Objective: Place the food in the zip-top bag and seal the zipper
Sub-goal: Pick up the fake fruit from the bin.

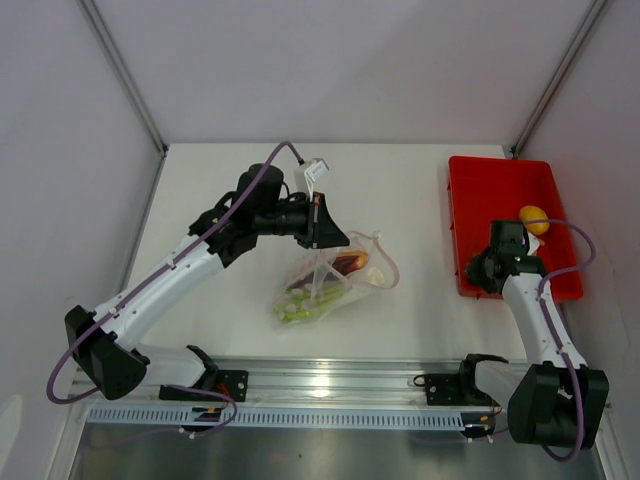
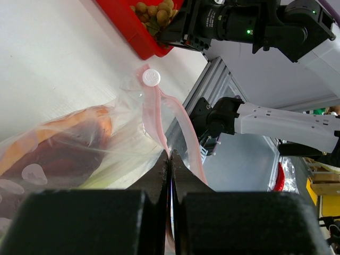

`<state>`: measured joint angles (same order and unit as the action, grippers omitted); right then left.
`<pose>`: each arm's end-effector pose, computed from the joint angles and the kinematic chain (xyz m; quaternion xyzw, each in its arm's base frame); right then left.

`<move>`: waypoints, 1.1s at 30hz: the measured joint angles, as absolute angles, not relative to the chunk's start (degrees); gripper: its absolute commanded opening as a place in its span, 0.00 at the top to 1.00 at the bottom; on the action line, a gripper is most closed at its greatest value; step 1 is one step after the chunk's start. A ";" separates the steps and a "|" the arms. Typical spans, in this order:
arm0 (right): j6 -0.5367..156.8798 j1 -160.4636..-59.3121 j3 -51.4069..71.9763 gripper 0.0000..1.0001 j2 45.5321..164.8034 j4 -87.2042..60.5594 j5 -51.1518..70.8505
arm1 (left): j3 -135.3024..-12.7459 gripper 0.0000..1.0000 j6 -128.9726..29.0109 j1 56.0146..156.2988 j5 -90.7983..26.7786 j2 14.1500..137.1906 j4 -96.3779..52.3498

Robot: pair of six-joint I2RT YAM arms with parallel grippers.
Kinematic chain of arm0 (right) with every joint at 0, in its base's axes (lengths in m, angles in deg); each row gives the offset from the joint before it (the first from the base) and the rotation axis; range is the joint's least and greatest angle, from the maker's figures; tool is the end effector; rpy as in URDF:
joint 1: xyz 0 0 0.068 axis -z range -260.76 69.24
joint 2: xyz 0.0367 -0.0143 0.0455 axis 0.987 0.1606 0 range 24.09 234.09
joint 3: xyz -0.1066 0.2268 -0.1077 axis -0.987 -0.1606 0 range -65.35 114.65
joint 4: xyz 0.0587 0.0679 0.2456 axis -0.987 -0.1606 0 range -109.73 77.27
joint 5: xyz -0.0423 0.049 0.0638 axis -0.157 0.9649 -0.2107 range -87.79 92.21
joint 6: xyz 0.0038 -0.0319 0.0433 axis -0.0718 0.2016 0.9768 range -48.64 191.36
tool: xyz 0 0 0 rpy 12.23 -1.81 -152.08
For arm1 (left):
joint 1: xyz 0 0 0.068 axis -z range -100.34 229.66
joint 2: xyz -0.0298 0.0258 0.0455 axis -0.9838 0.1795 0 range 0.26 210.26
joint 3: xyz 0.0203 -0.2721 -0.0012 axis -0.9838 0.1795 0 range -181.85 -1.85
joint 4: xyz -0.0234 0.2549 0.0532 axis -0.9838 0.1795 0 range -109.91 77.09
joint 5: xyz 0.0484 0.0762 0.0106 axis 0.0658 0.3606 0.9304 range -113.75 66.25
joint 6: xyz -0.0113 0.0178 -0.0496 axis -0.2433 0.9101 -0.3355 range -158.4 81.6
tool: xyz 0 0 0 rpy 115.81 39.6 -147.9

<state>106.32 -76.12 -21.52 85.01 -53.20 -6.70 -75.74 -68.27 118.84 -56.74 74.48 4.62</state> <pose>0.2010 -0.0217 0.2374 0.3446 0.8934 0.0008 0.2882 0.2108 -0.1968 0.3826 0.2179 0.7930 -0.4897 0.2896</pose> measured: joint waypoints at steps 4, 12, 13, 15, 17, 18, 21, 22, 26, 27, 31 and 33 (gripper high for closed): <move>106.32 -75.83 -21.60 0.77 86.43 -51.75 -6.28 | -75.70 0.99 -68.27 118.84 -56.76 74.46 4.62; 106.05 -75.61 -21.78 1.00 87.07 -50.86 -5.67 | -75.55 0.99 -68.29 118.57 -56.92 74.46 4.47; 105.99 -75.59 -21.78 1.00 87.07 -50.81 -5.58 | -75.37 0.99 -68.29 118.53 -56.96 74.46 4.32; 105.64 -75.59 -21.73 1.00 87.05 -50.81 -5.28 | -75.11 0.99 -68.29 118.51 -56.96 74.46 4.10; 105.05 -75.59 -21.30 1.00 86.96 -51.23 -5.10 | -74.89 1.00 -68.29 118.51 -56.98 74.46 3.99; 104.70 -75.59 -20.82 1.00 86.81 -51.58 -5.06 | -74.74 0.99 -68.29 118.49 -56.96 74.46 3.84; 103.24 -75.59 -18.74 1.00 85.69 -52.61 -5.02 | -74.72 0.99 -68.29 118.40 -56.96 74.46 3.71; 102.49 -75.59 -17.73 1.00 85.12 -53.04 -4.95 | -74.72 0.99 -68.29 118.40 -56.98 74.46 3.66; 99.45 -75.59 -13.28 1.00 82.50 -54.97 -4.03 | -74.72 0.99 -68.31 118.07 -56.96 74.46 3.29; 98.49 -75.59 -11.94 1.00 81.98 -55.60 -3.46 | -74.72 0.99 -68.31 118.03 -56.96 74.46 3.25; 95.17 -75.59 -6.83 1.00 80.58 -57.85 -0.12 | -74.72 0.99 -68.31 117.76 -57.03 74.46 3.05; 94.25 -75.59 -4.69 1.00 80.36 -58.88 1.56 | -74.72 1.00 -68.33 117.57 -57.16 74.54 2.81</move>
